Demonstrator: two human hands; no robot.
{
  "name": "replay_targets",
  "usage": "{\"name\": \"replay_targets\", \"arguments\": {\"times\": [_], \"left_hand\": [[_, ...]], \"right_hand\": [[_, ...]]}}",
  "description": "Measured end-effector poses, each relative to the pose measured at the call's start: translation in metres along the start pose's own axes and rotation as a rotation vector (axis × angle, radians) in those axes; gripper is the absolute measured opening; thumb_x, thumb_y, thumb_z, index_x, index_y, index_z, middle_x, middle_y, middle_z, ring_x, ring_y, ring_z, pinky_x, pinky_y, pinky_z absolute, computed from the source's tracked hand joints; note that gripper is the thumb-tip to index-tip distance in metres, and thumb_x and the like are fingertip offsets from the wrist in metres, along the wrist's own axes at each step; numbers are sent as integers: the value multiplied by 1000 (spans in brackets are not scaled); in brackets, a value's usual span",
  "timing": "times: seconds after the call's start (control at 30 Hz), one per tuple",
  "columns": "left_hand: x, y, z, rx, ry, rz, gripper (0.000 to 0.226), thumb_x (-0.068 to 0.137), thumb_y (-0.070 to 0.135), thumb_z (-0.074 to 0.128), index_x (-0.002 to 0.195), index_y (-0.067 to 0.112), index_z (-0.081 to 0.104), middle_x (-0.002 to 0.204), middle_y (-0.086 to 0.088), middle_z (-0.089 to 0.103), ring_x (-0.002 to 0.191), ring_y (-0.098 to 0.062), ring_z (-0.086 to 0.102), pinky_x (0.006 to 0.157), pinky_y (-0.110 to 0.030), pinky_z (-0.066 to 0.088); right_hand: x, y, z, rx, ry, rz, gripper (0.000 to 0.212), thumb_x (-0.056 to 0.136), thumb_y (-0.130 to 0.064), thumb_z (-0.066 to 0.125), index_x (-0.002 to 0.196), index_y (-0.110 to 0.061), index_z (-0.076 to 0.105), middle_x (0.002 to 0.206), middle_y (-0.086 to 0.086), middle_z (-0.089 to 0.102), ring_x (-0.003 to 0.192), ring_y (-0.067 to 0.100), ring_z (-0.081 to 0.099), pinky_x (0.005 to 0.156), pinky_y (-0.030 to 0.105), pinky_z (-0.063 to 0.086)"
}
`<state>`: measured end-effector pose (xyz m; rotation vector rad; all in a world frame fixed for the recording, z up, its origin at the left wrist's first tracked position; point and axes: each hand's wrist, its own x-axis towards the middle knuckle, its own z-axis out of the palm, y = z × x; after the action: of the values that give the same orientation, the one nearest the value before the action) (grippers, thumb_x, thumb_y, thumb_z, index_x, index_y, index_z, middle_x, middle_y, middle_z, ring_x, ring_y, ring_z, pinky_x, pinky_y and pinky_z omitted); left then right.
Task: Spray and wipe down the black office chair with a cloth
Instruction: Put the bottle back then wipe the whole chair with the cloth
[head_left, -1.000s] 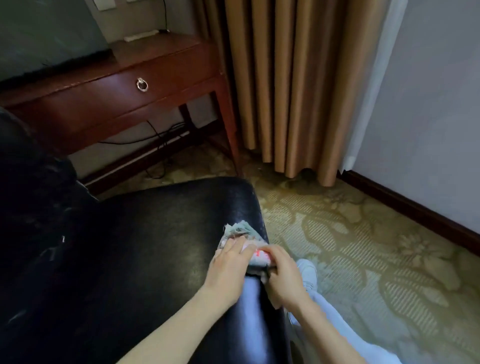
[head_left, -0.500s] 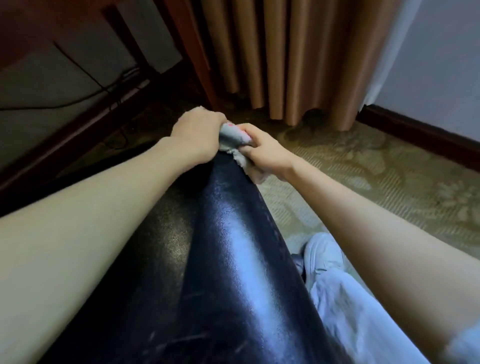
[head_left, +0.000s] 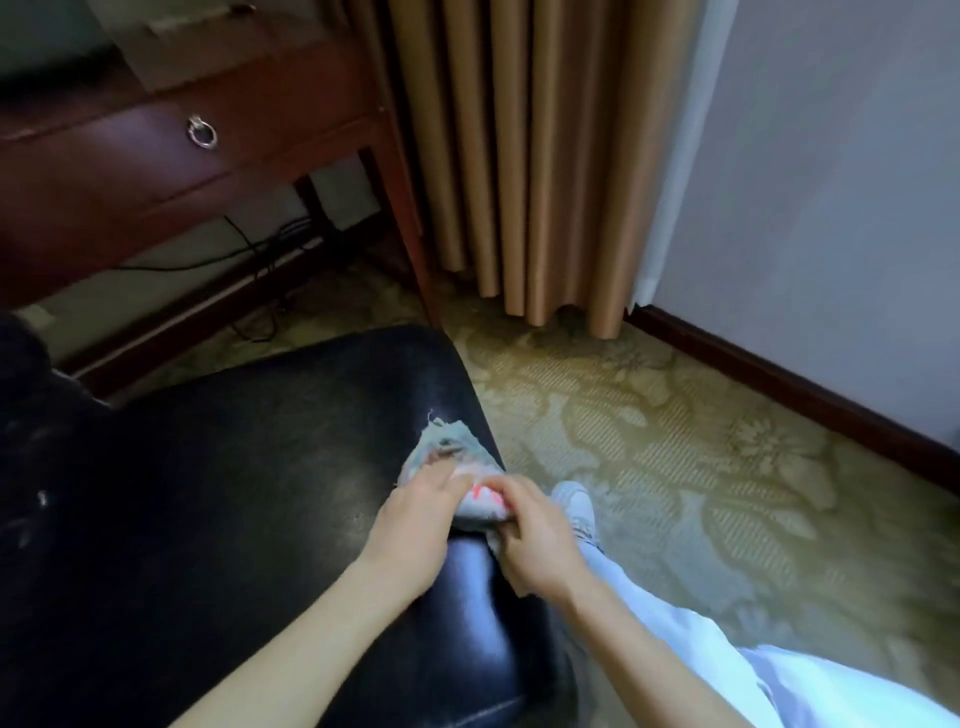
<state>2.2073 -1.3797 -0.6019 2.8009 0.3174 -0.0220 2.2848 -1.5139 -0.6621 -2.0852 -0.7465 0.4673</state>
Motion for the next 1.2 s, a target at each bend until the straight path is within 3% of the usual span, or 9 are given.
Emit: {"name": "replay_targets", "arguments": {"times": [0.1, 0.17, 0.37, 0.5, 0.63, 0.8, 0.9, 1.03, 1.2], "left_hand": [[-62, 3, 8, -96, 62, 41, 76, 75, -14, 53, 129, 37, 40, 138, -4, 51, 118, -32, 56, 91, -47, 51], [-98, 2, 16, -93, 71, 2, 76, 74, -16, 55, 132, 32, 46, 140, -3, 50, 119, -31, 56, 92, -48, 51], [-172, 3, 28, 3, 91, 30, 83, 63, -24, 62, 133, 21, 54, 141, 1, 50, 129, -20, 49, 93, -41, 51], [-174, 10, 24, 55, 95, 23, 85, 49, -22, 73, 123, 16, 62, 130, -2, 60, 117, -21, 60, 83, -35, 56], [-129, 9, 22, 66, 100, 22, 77, 56, -19, 70, 123, 19, 62, 130, -1, 60, 117, -20, 59, 82, -35, 56], [-30, -9, 14, 81, 127, 58, 65, 72, -10, 49, 128, 21, 55, 133, -5, 56, 123, -26, 53, 90, -44, 51], [49, -34, 7, 131, 119, 45, 61, 79, -8, 50, 132, 20, 54, 138, -5, 51, 129, -26, 45, 97, -48, 44], [152, -73, -6, 244, 117, 32, 58, 79, -1, 49, 131, 25, 53, 135, 2, 51, 125, -24, 46, 94, -47, 45], [227, -108, -27, 305, 146, -2, 58, 80, 1, 46, 129, 29, 55, 133, 1, 55, 120, -27, 50, 96, -40, 44]], "right_hand": [[-53, -16, 15, -173, 28, -28, 42, 75, -20, 47, 114, -34, 52, 118, -7, 54, 100, 28, 55, 85, 42, 44], [-87, -27, 28, -261, 67, -20, 48, 73, -13, 47, 115, -36, 50, 124, -10, 50, 103, 26, 51, 84, 41, 44], [-160, -44, 54, -247, 183, -23, 56, 66, -2, 54, 112, -34, 52, 127, -7, 52, 107, 26, 49, 83, 38, 46], [-159, -45, 52, -184, 172, 7, 57, 70, -1, 52, 115, -37, 50, 132, -11, 47, 113, 22, 43, 91, 37, 41], [-124, -38, 43, -108, 221, 46, 57, 75, 1, 50, 118, -37, 51, 128, -15, 45, 112, 20, 42, 93, 35, 38], [-19, -8, 31, 44, 198, 34, 54, 71, -1, 53, 113, -35, 55, 116, -10, 55, 104, 25, 54, 89, 41, 45], [59, 4, 13, 134, 148, 2, 51, 74, 0, 53, 117, -26, 59, 119, 0, 58, 110, 26, 54, 94, 36, 42], [175, 17, -4, 144, 47, -56, 49, 79, 1, 50, 122, -19, 58, 125, 7, 59, 117, 24, 51, 96, 28, 37], [270, 23, 4, 164, -18, -135, 48, 84, -4, 54, 128, -20, 53, 125, 4, 60, 117, 22, 53, 101, 32, 39]]}}
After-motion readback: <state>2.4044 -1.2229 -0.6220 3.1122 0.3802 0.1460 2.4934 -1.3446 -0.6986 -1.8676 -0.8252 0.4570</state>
